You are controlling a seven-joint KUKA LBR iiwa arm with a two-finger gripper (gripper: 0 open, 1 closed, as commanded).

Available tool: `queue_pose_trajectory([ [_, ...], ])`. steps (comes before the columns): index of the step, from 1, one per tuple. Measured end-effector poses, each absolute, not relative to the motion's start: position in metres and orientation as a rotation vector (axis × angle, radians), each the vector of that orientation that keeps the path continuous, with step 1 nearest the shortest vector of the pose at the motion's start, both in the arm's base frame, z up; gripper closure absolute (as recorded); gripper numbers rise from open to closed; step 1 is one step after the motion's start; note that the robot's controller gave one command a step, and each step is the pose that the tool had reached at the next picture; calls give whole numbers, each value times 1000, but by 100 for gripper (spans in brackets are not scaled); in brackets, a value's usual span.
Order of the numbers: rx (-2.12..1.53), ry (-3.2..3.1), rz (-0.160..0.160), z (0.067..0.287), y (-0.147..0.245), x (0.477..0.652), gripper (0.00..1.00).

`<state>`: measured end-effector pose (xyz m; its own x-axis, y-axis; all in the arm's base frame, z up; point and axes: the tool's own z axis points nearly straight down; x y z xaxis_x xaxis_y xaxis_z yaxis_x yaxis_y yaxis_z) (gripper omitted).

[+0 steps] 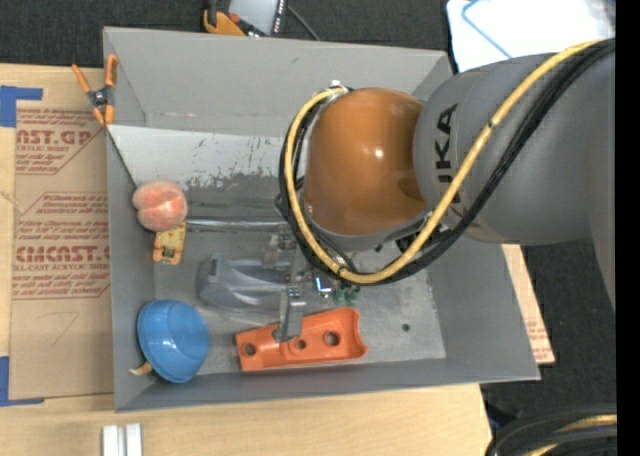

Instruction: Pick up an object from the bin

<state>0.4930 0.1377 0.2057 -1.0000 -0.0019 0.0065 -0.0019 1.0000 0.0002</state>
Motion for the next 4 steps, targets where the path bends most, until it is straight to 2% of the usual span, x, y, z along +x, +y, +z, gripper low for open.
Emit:
queue_pose_trajectory([
  [1, 3, -3143, -2, 209, 137, 495, 0],
  [2, 167, -3142, -3, 81, 98, 576, 0],
  [3, -494, -3118, -14, 152, 113, 575, 0],
  [4, -90, -3136, -1, 99, 135, 569, 0],
])
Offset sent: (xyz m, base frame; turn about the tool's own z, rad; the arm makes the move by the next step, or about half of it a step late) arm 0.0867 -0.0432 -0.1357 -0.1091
